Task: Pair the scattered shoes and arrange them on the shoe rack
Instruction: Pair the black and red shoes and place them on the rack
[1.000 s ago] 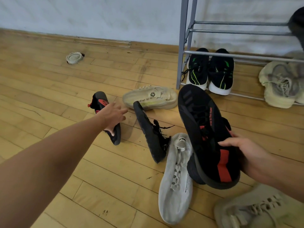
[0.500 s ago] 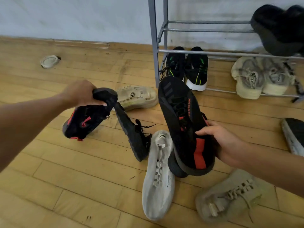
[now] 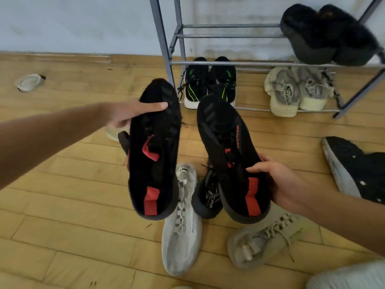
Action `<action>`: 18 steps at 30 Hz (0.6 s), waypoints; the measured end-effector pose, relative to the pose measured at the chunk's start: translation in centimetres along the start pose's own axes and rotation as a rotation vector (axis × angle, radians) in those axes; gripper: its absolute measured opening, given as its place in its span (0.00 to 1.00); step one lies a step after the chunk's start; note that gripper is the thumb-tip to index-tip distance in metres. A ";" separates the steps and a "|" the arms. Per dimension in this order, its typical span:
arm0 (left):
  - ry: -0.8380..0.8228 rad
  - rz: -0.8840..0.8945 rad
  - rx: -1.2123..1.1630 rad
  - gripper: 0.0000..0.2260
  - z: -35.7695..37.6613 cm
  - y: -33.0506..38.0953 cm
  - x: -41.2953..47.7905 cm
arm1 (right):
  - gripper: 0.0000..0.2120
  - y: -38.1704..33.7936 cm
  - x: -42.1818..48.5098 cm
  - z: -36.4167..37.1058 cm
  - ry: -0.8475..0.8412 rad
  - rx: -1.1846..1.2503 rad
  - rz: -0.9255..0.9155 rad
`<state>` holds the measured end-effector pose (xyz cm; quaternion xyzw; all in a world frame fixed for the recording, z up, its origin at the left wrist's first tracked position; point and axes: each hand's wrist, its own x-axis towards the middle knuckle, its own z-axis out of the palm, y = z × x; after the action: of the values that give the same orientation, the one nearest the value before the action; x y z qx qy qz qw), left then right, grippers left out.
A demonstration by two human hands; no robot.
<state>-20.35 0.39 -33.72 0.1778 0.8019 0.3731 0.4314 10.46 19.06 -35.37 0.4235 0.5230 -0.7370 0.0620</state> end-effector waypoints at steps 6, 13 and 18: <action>-0.075 -0.124 0.026 0.30 11.5 2.8 -0.8 | 0.21 3.4 -0.7 -3.2 0.125 0.137 0.025; -0.145 -0.009 0.100 0.28 18.3 1.0 -0.9 | 0.18 7.0 -0.1 -5.9 0.203 0.009 0.049; -0.161 -0.039 0.284 0.37 17.5 -0.8 -3.3 | 0.20 7.9 -0.2 -7.2 0.128 -0.018 0.065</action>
<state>-4.06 5.58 -38.60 0.2507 0.8128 0.2323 0.4718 18.79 21.38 -41.55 0.4857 0.5186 -0.7014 0.0562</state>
